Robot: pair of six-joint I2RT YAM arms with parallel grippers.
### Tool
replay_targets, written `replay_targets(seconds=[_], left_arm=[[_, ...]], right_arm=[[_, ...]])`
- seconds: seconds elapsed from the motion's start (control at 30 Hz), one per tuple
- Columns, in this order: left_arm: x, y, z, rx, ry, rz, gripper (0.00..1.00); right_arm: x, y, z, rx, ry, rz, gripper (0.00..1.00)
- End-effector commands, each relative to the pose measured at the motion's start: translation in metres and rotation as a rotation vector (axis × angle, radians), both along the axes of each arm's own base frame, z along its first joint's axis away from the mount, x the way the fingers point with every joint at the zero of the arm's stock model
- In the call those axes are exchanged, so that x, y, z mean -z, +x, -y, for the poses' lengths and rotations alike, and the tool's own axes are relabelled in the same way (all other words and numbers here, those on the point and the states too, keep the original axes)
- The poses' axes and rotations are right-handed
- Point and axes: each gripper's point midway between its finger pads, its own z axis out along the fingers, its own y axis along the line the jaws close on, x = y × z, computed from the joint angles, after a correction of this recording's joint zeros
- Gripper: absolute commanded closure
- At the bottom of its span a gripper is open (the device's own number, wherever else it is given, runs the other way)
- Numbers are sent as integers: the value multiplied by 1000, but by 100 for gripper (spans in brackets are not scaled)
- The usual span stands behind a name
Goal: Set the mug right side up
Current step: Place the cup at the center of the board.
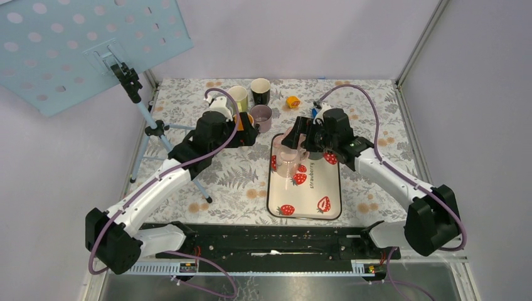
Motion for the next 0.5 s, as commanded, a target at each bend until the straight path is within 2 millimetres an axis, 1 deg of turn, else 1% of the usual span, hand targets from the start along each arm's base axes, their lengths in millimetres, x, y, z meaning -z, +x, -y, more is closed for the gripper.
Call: replay_targets(seconds=[0.0,0.03,0.07,0.27,0.47], left_arm=[[-31,-4,6,34,-68,55,1],[-32,-4,7,37,-73,55,1],[-32,-4,7,38,-75,55,1],[-34,-4,7,38,-77,57,1],[-32,-4,8,38,-78,52,1]], right_arm=[[-18,14,-8,-24,27,73,0],[-14,14,-8,-24,23,64,0],[-15,17,-10,-23,31,82,0],[-8,24,-9,-15,12,98,0],[6,29,-7,-14,-32,88,0]])
